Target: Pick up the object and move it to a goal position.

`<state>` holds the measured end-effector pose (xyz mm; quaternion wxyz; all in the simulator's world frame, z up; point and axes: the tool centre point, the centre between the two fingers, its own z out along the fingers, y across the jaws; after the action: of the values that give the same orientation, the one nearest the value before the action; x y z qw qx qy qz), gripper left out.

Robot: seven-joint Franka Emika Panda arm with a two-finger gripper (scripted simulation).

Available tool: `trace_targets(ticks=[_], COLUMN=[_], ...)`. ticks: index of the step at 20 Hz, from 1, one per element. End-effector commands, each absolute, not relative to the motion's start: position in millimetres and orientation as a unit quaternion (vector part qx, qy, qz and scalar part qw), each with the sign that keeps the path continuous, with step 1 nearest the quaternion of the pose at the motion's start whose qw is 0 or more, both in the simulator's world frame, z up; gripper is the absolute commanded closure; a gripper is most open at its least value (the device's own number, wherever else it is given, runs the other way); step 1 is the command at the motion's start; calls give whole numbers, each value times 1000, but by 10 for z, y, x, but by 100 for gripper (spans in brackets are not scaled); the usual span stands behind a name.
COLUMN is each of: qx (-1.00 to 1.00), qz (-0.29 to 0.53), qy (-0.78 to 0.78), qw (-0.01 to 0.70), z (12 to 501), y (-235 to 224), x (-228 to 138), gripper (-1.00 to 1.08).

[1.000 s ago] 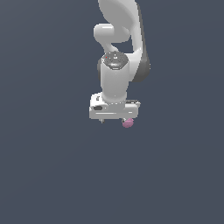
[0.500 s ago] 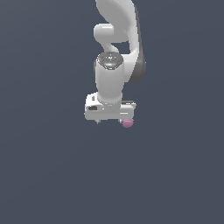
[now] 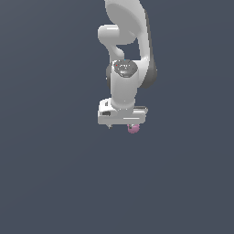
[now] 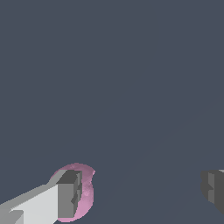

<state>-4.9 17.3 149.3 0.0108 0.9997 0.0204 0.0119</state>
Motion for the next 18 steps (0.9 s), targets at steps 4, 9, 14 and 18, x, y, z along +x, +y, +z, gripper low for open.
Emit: trace_targets(ticks=[4,9,14,18], qx=[1000,1000,1000,1000], qz=[7,3,1,0], qy=[21,21,21,21], qw=[6,2,0,0], z=[1227,1030,926,901], y=[518,770,902,934], x=[-324,-575,-728,-767], gripper=[-92,-92,-92,-92])
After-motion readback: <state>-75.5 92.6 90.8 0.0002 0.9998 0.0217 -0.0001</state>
